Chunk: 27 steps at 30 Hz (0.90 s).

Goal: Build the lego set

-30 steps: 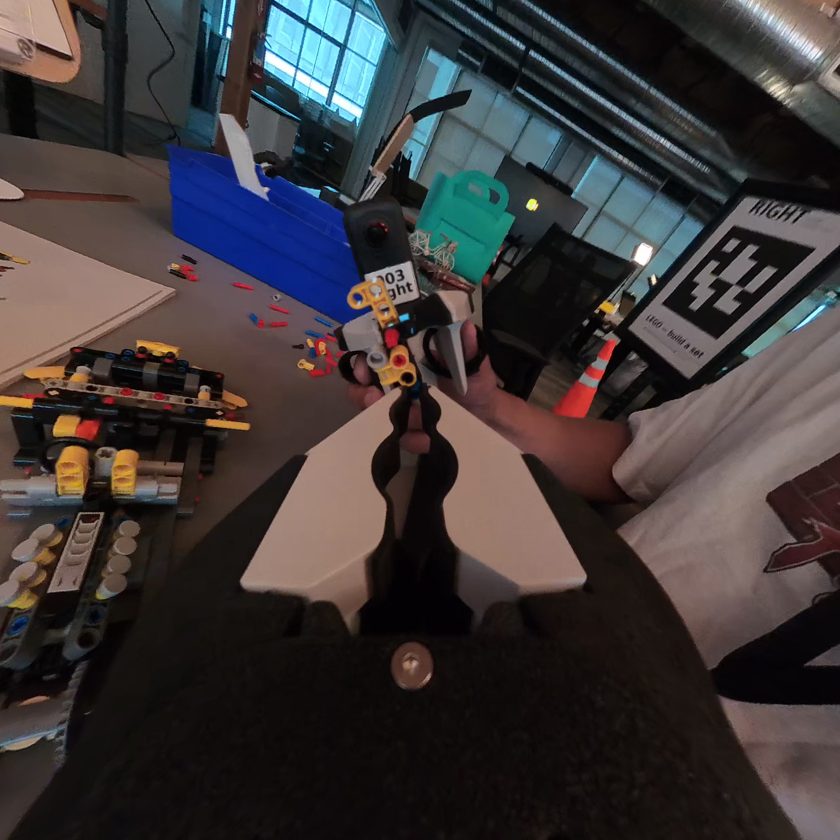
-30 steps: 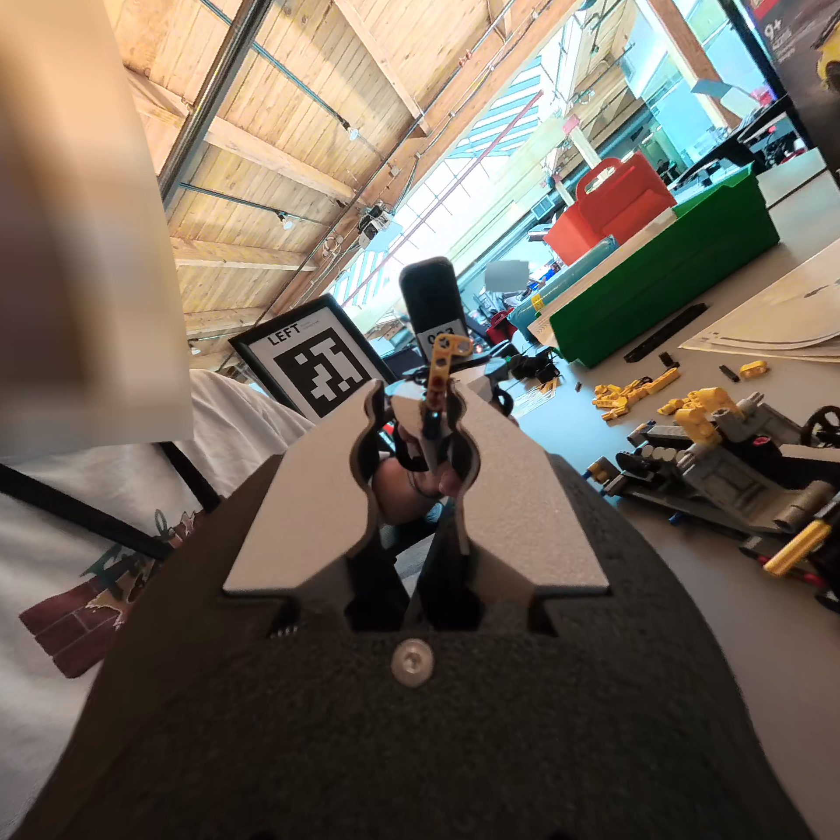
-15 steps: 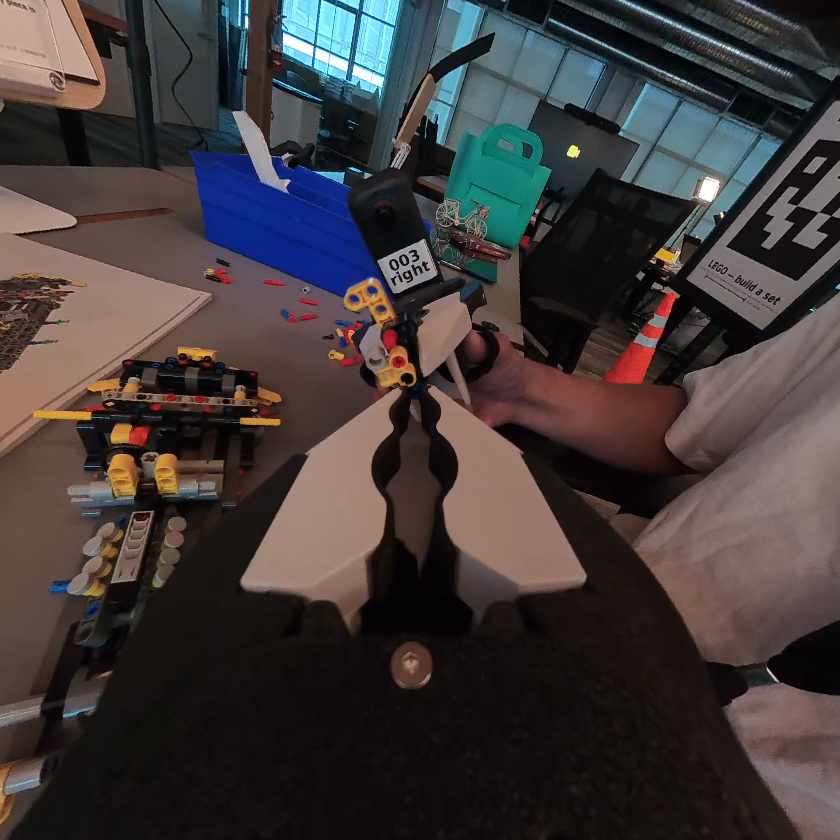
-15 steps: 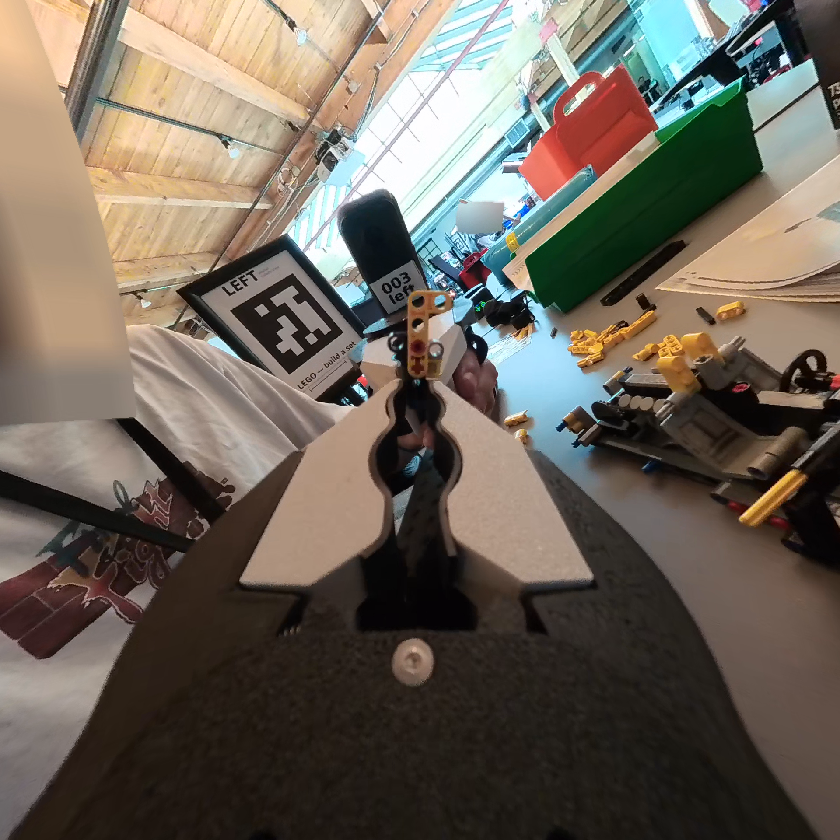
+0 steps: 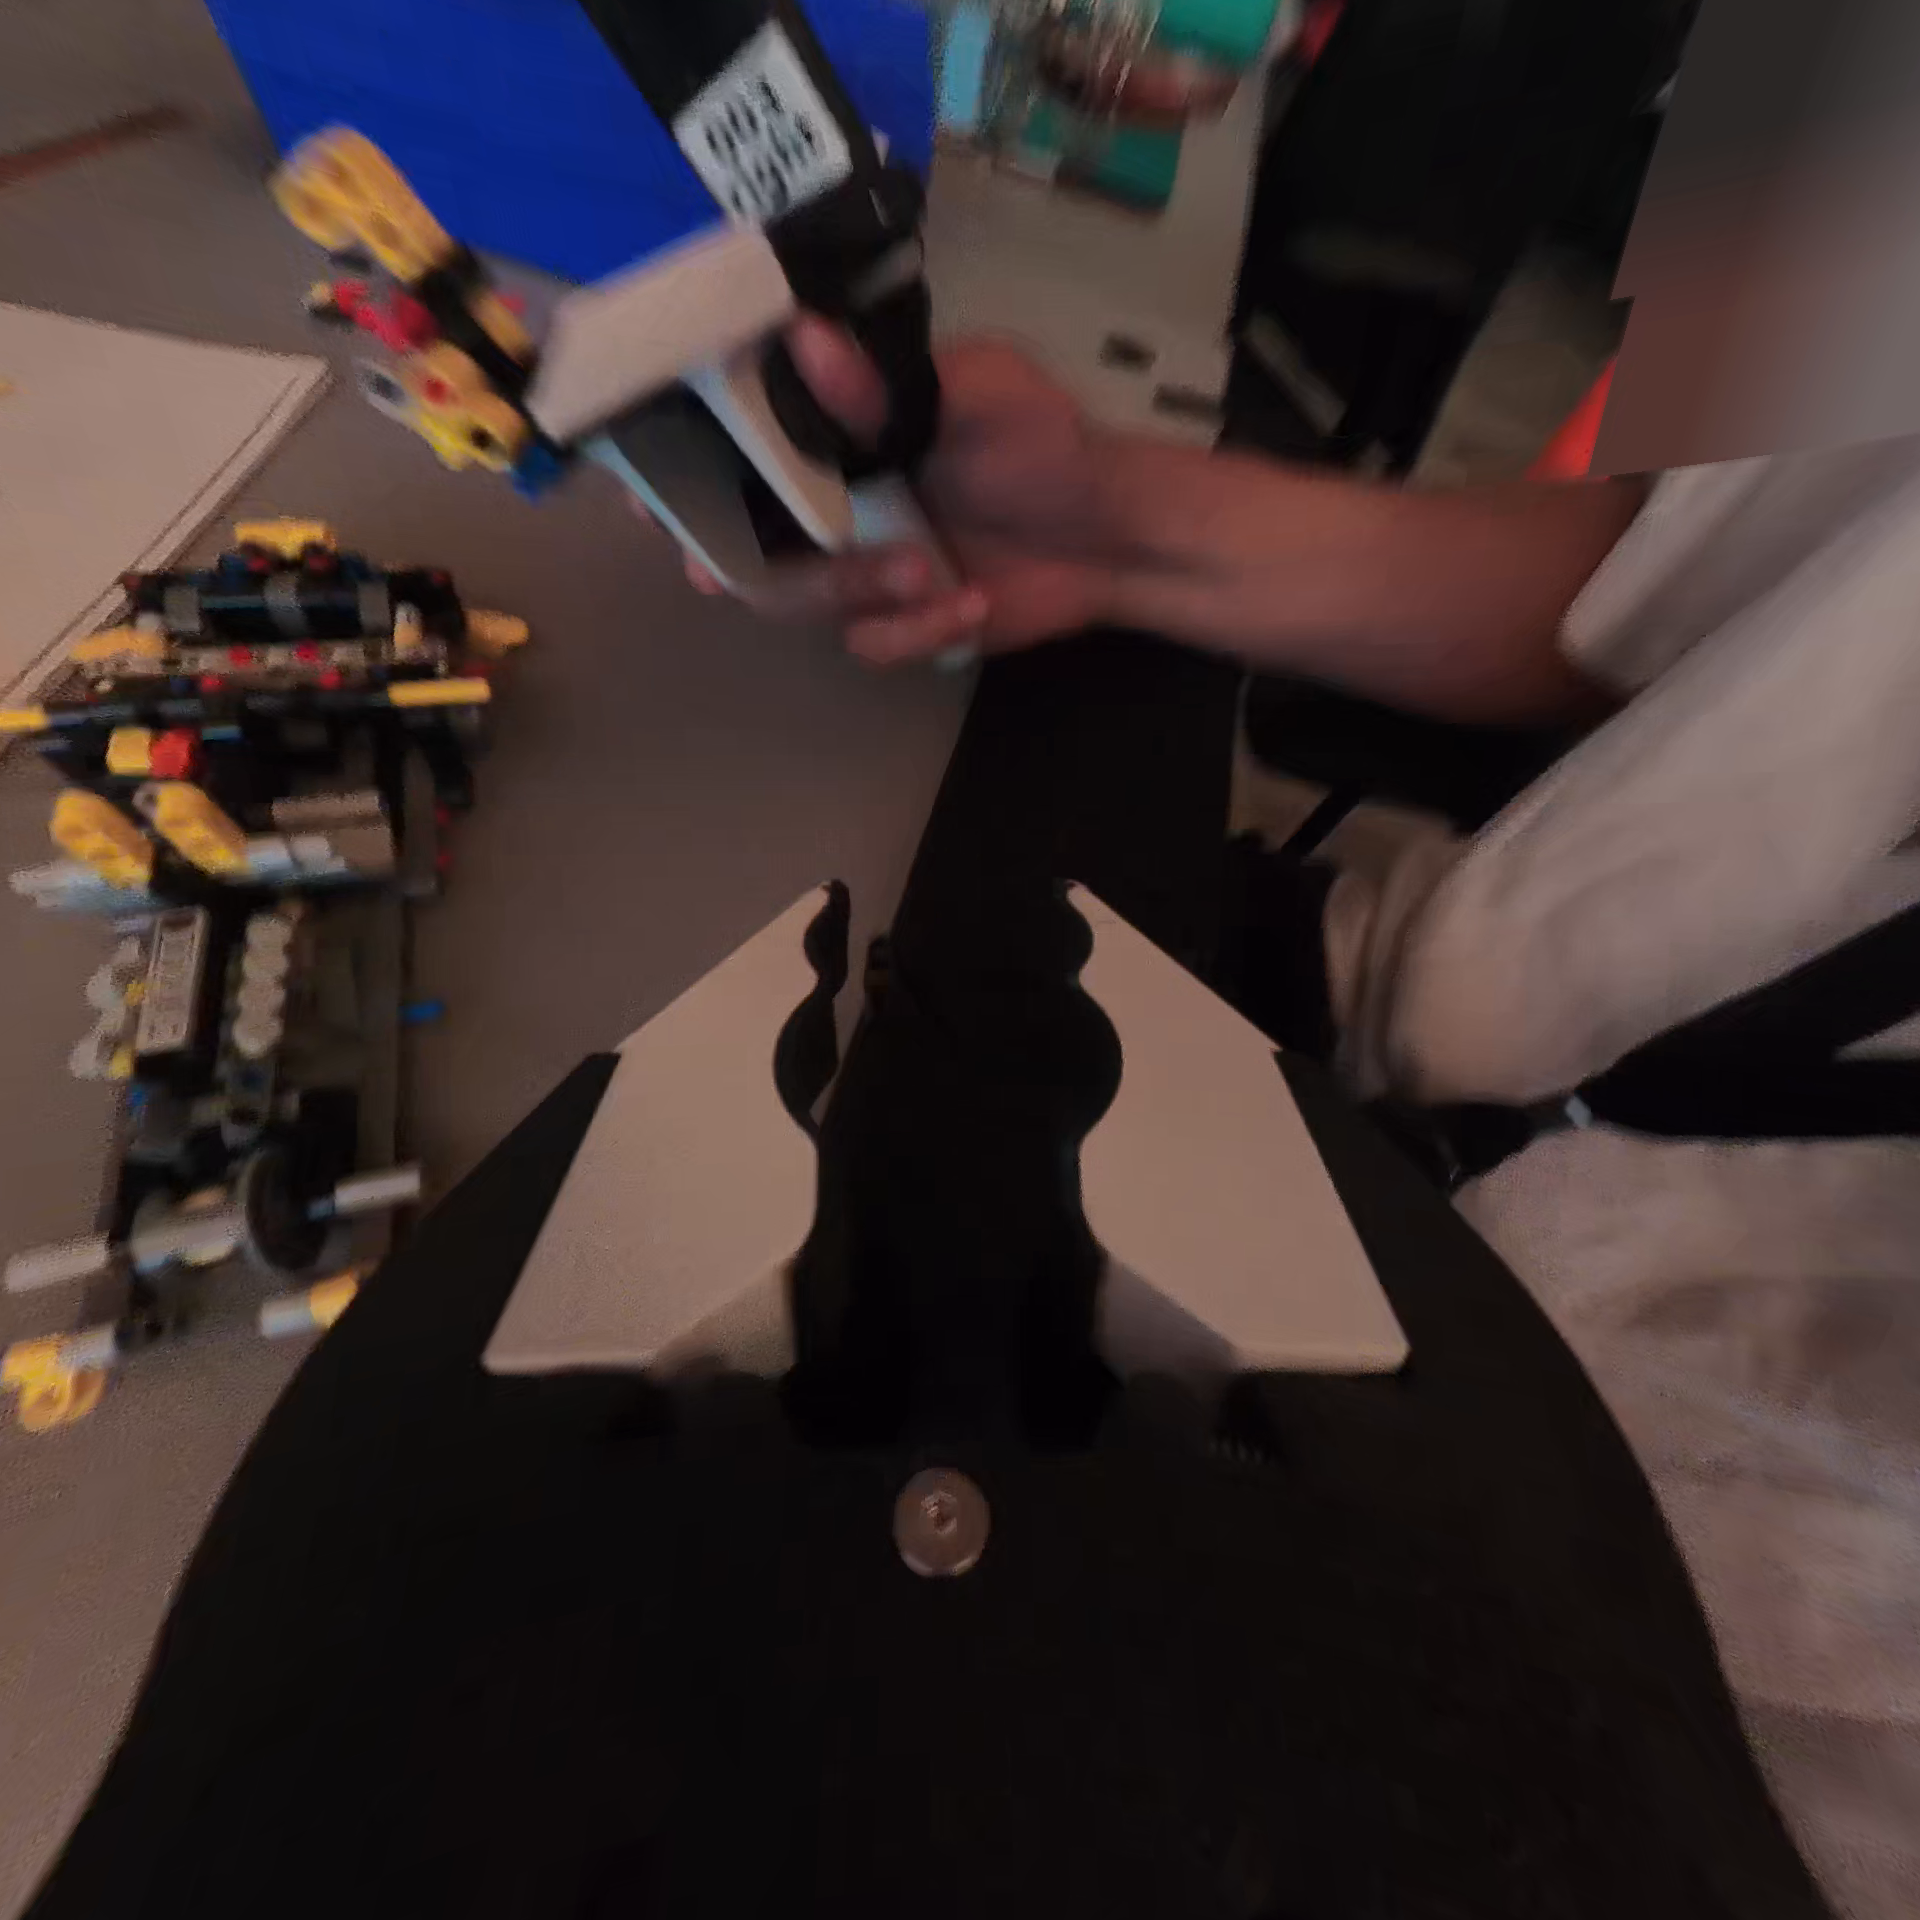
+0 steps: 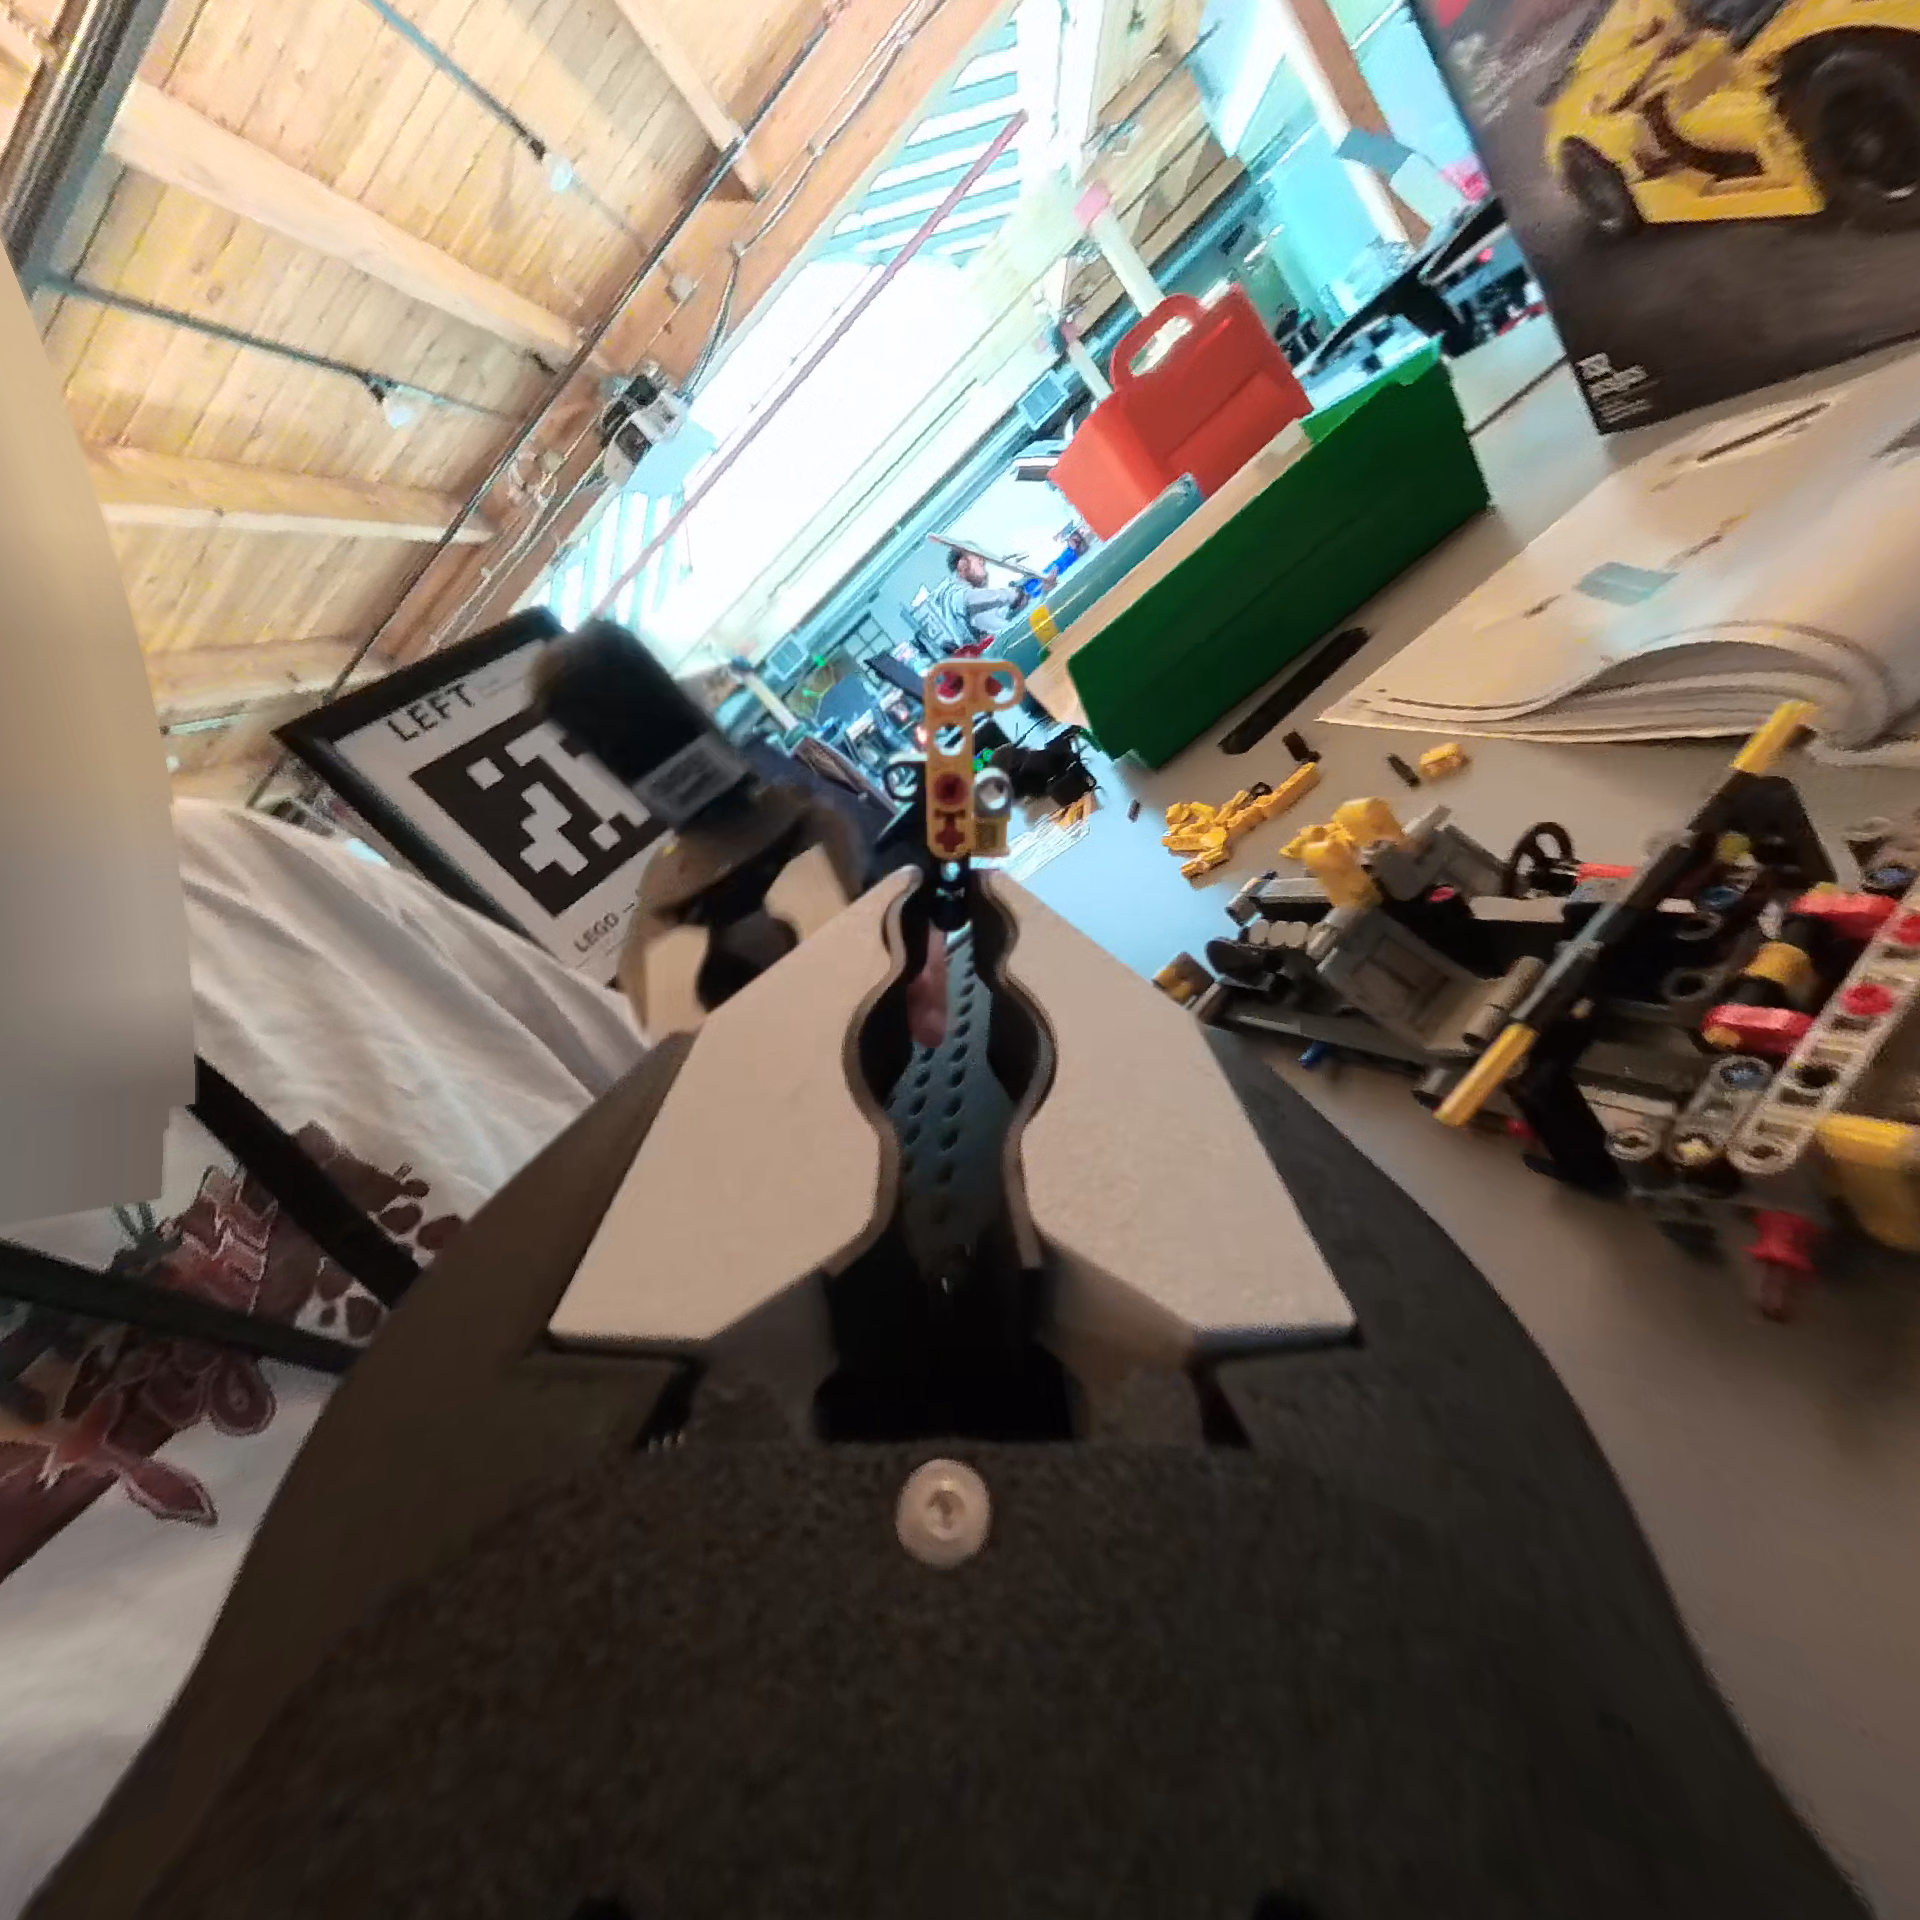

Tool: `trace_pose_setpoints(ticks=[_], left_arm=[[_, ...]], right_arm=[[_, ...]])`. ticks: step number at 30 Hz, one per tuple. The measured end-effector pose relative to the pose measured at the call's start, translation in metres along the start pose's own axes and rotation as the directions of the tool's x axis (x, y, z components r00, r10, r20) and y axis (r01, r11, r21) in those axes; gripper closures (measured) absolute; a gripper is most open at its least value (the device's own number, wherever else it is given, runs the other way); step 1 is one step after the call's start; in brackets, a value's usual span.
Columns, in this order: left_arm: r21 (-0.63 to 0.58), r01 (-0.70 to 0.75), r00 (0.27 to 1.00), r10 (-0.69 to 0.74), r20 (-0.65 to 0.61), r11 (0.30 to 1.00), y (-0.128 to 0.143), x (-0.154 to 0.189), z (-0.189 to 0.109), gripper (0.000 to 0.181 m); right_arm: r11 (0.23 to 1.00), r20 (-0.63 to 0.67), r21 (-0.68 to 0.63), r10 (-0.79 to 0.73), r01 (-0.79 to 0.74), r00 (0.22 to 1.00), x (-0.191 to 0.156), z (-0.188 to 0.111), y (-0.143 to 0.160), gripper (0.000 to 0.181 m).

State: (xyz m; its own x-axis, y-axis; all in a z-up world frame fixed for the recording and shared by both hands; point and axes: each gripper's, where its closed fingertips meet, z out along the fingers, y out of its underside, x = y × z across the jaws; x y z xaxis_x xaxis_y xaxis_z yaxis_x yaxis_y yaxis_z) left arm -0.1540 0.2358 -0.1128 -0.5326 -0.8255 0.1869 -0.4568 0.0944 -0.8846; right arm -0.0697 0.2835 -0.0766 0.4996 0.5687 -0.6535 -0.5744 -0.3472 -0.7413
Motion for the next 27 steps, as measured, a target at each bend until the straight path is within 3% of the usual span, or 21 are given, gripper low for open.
trace_pose_setpoints(ticks=[4,8,12,16,19,27], left_arm=[[-0.172,-0.119,0.970,0.151,0.189,0.978,0.032,0.017,0.011,0.137],[-0.253,-0.172,0.962,0.218,0.165,0.952,0.041,0.044,0.028,0.137],[-0.336,-0.115,0.982,0.158,0.104,0.935,0.050,0.055,0.042,0.137],[-0.424,-0.046,0.987,0.106,0.120,0.905,0.050,0.045,0.046,0.138],[-0.538,-0.039,0.985,0.124,0.123,0.842,0.060,0.035,0.046,0.140],[-0.659,-0.030,0.985,0.136,0.110,0.751,0.064,0.029,0.046,0.151]], right_arm=[[0.999,0.018,0.017,0.046,-0.047,0.999,0.003,0.000,-0.003,0.175],[1.000,0.001,-0.014,0.019,-0.019,1.000,0.002,0.004,0.004,0.175],[1.000,0.014,0.015,0.026,-0.026,1.000,0.000,0.001,0.001,0.175],[0.998,0.044,0.037,0.057,-0.058,0.997,-0.002,-0.001,-0.003,0.175],[0.997,0.056,0.027,0.070,-0.072,0.996,-0.003,0.000,-0.001,0.175],[0.995,0.096,0.057,0.077,-0.083,0.992,-0.011,-0.005,-0.006,0.175]])
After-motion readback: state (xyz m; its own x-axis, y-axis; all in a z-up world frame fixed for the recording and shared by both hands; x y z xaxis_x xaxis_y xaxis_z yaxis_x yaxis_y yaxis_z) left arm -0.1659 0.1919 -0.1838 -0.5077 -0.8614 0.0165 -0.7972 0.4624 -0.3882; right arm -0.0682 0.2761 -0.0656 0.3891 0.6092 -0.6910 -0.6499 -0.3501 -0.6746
